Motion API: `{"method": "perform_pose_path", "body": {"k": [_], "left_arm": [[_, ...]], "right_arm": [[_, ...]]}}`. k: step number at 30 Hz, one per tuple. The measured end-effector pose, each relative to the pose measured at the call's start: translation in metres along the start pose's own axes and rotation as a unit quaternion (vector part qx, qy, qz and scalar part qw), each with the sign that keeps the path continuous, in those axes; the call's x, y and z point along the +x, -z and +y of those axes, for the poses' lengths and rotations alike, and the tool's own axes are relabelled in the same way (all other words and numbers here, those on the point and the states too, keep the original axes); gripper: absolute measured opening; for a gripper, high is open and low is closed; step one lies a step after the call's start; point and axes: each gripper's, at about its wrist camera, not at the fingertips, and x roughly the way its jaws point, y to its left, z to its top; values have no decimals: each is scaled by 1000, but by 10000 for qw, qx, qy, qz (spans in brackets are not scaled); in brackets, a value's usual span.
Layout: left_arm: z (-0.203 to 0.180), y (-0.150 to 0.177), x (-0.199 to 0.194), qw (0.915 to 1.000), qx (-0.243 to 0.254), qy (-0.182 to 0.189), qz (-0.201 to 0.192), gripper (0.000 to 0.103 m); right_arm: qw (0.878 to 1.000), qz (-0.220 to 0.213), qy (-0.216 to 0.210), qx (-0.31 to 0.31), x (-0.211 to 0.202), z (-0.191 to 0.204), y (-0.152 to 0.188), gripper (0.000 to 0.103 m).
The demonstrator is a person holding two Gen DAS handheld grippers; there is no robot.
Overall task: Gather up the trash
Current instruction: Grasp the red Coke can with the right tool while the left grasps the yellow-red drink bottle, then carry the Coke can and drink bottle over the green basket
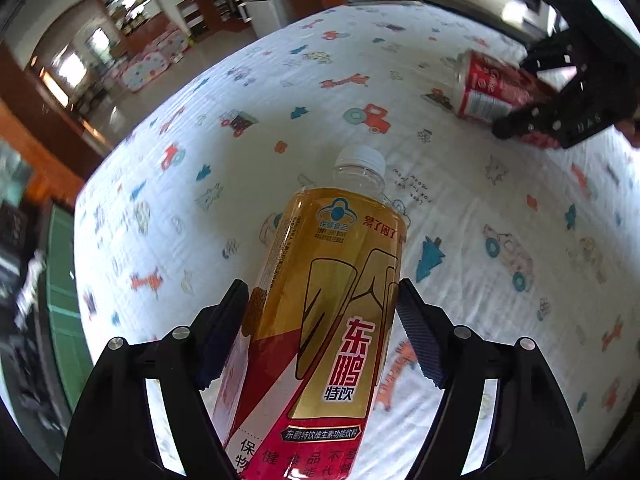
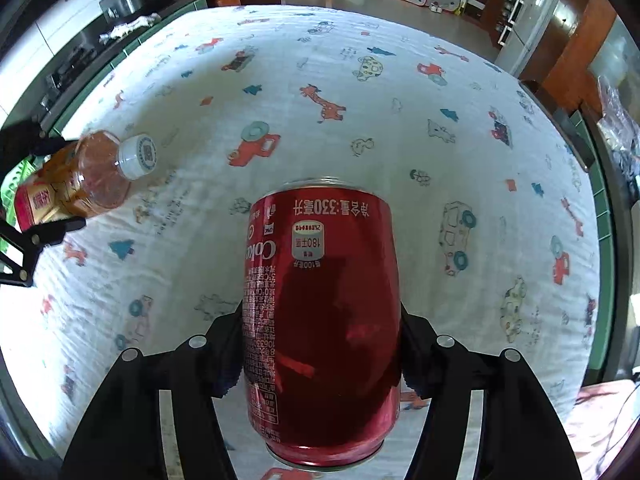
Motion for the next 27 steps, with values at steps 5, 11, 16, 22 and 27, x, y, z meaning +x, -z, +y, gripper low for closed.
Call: {"method": "perform_pose_path", "body": {"k": [5, 11, 16, 22, 27], "left_arm": [[16, 22, -18, 9965, -823, 85, -126, 73], [41, 66, -59, 9844, -1703, -167, -418, 73], [67, 120, -112, 9647, -2440, -679, -717, 72], [109, 204, -171, 9248, -3410, -1472, -822, 72], [148, 284, -204, 8827, -4187, -2014, -712, 72]], "right_arm": [[9997, -92, -221, -92, -8, 18, -4, 60], [9971, -216, -569, -453, -17, 63, -17, 60], [9905, -361, -964, -909, -25, 122, -31, 60], [9710, -581, -1685, -1596, -39, 231, -53, 60], [9521, -724, -2223, -1971, -48, 324, -70, 60]]}}
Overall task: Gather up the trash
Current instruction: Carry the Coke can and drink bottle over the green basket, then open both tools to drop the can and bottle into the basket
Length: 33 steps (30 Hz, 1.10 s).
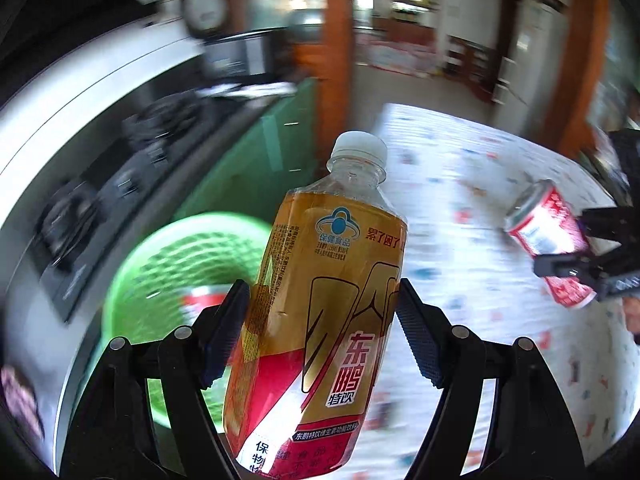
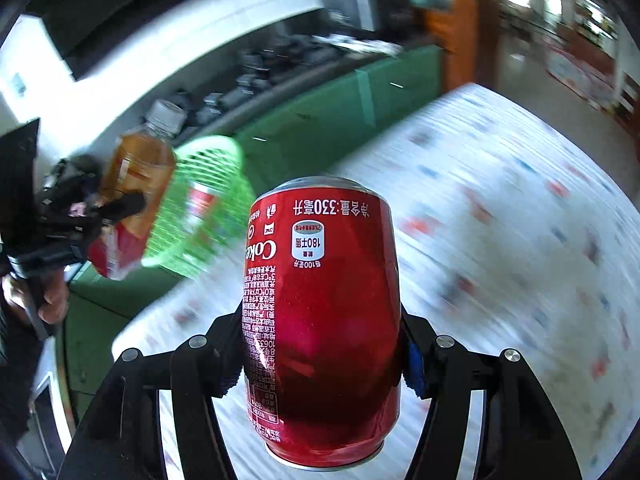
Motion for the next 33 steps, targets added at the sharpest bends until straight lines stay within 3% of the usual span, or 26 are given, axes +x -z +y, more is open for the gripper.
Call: {"method": "perform_pose_path", "body": {"k": [7, 14, 26, 33], "left_arm": [[98, 15, 19, 9943, -937, -488, 121, 72], [147, 19, 46, 9875, -1441, -606, 194, 75], [168, 45, 42, 9828, -1775, -491, 147, 82], [169, 60, 15, 9820, -1814, -520, 53, 87]], "right_arm": [[9987, -136, -441, -223, 53, 91, -58, 60], [9987, -153, -485, -78, 95, 134, -91, 61], [9979, -56, -604, 221, 158, 169, -110, 65], [9975, -82, -635, 294, 154, 168, -99, 69]]}}
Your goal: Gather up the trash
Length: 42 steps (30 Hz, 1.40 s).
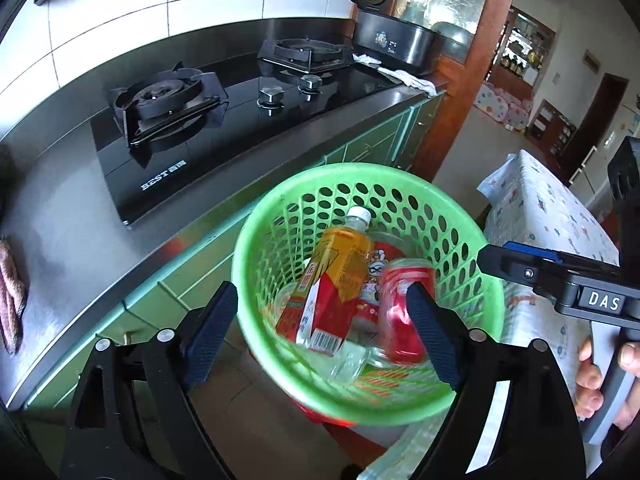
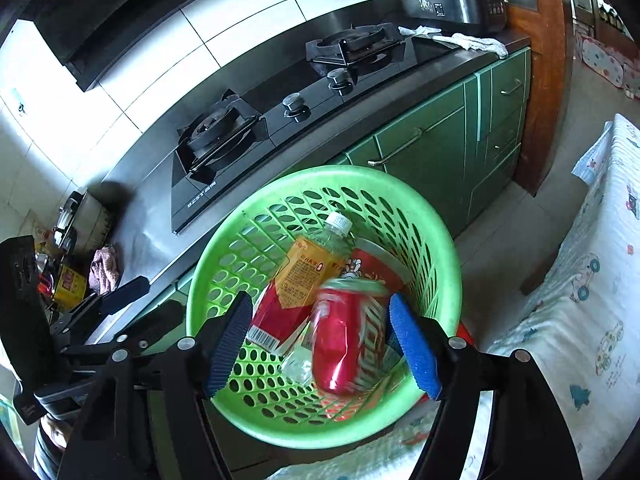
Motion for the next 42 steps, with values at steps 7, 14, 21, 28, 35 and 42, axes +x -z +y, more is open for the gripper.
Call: {"method": "perform_pose_path", "body": {"k": [7, 14, 21, 28, 35, 42], "left_arm": [[-15, 24, -45, 9992, 51, -180, -341, 95], [-34, 56, -94, 9972, -100, -412, -621, 97], [-74, 95, -145, 9941, -20, -670, -858, 98], [-115, 133, -194, 9917, 199, -725, -1047, 98], [-142, 160, -227, 9892, 233, -831, -1182, 98], [-159, 181, -247, 9890, 193, -918, -1146, 98]], "right_arm": [[9981, -78, 196, -582, -41, 14, 28, 76], [9933, -201, 489, -1030, -98, 15, 77, 86], [9920, -344, 674, -1006, -154, 3, 128, 91], [9897, -575, 915, -935, -210, -6, 175, 93], [9871, -784, 1067, -899, -257, -8, 217, 93], [9794, -1124, 1349, -993, -294, 0, 248, 95]]}}
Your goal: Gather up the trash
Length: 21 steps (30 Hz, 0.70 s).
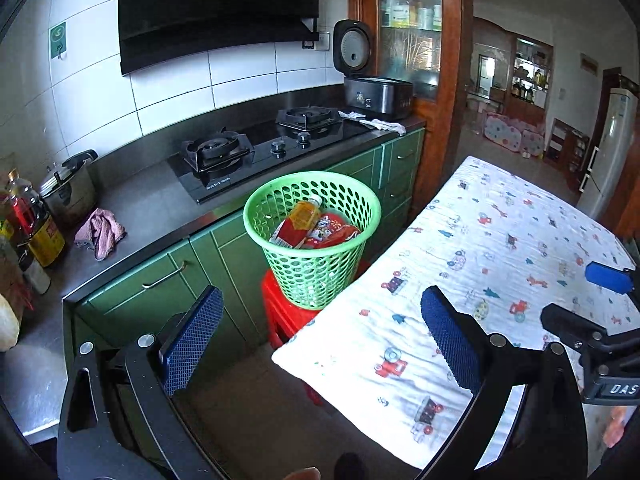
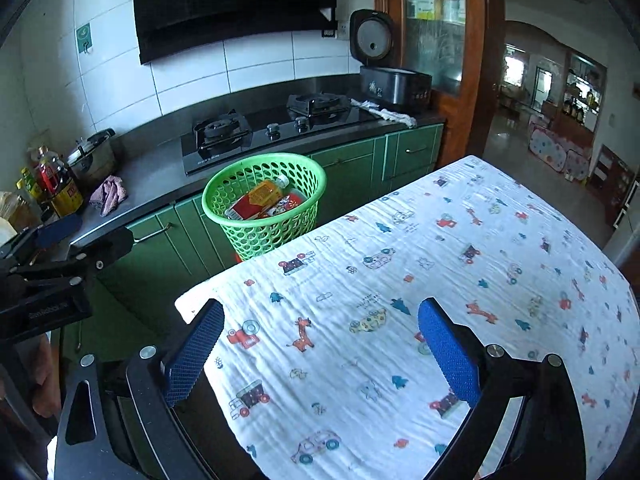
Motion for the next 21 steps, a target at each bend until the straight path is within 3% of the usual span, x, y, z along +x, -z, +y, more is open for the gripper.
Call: {"method": "perform_pose_path", "body": {"k": [10, 21], "left_arm": [[-20, 1, -15, 9991, 376, 111, -136, 98], [-16, -6, -15, 9966, 698, 348, -262, 98]], "right_arm": [[9988, -141, 297, 361, -29, -5, 16, 95], [9958, -192, 518, 731, -30, 12, 22, 95]]}}
